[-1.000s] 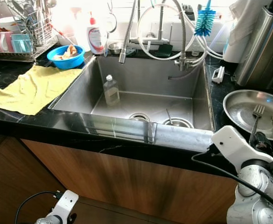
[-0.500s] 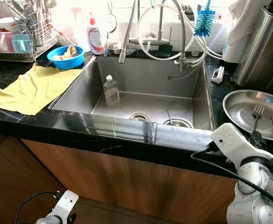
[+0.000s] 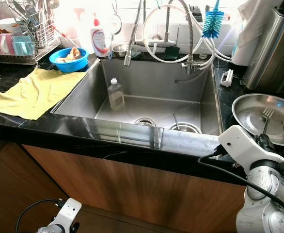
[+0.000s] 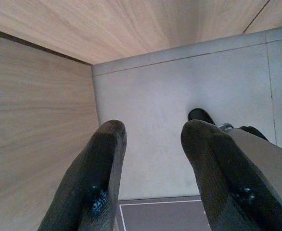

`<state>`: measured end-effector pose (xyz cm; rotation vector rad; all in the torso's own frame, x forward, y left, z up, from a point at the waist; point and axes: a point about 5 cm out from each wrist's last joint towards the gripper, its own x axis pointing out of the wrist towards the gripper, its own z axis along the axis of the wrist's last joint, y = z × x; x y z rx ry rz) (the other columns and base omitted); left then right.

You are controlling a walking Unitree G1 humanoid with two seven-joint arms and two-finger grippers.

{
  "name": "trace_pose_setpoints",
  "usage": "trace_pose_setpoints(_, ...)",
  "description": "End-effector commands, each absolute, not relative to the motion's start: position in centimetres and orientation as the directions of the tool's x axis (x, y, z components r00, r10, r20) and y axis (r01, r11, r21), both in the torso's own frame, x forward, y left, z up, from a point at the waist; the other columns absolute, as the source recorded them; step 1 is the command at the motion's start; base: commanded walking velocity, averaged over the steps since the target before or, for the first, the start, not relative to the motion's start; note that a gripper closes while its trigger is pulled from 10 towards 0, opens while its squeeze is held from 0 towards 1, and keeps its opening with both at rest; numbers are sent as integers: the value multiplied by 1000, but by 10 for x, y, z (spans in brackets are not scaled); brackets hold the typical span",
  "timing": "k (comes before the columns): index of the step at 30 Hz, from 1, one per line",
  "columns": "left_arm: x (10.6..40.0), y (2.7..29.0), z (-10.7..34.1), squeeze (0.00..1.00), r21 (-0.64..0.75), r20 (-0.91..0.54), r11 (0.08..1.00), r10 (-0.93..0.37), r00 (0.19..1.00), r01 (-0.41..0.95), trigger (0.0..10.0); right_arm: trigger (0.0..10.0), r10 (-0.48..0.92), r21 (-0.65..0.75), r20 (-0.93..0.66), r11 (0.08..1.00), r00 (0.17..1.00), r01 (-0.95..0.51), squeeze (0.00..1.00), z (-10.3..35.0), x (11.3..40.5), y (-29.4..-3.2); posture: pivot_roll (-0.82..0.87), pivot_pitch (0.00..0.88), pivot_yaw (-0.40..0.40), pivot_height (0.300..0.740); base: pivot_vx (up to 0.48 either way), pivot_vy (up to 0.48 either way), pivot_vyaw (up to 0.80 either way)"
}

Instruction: Kitchen organization

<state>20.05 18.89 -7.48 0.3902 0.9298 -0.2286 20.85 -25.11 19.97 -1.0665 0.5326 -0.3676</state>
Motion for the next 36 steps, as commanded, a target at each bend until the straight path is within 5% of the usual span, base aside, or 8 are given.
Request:
trace_pose_setpoints(1,195,193,-78,0,238,-828,898,-11,560,369,10000,0,-500,-891,-235,453,834,20,0,202,210,-247,-160,0,66,740,0,0,0)
trace_pose_setpoints(14,195,192,-78,0,237,-828,898,-13,560,370,10000,0,-495,-907,-38,382,868,177,0,231,221,-244,-161,0,68,740,0,0,0)
trace_pose_setpoints(16,195,192,-78,0,236,-828,899,-13,561,369,10000,1608,-477,-904,21,366,879,220,0,239,224,-241,-159,0,67,740,0,0,0)
trace_pose_setpoints(17,194,192,-78,0,236,-828,899,-13,561,369,10000,8431,-461,-893,47,377,886,244,0,243,227,-238,-162,0,68,740,0,0,0)
trace_pose_setpoints(18,194,192,-78,0,236,-828,899,-12,561,369,10000,10000,-446,-881,63,395,893,260,0,246,229,-235,-162,0,68,740,0,0,0)
trace_pose_setpoints(23,195,192,-78,0,237,-828,899,-12,561,369,10000,10000,-300,-700,114,652,947,291,0,259,242,-209,-165,0,68,740,0,0,0)
trace_pose_setpoints(27,195,191,-78,0,235,-826,900,-14,564,367,10000,10000,-136,-329,41,934,990,142,0,249,257,-192,-164,0,66,740,0,0,0)
trace_pose_setpoints(36,196,190,-77,0,235,-823,903,-12,568,360,10000,10000,-56,-29,9,998,998,56,0,232,284,-201,-148,0,55,740,0,0,0)
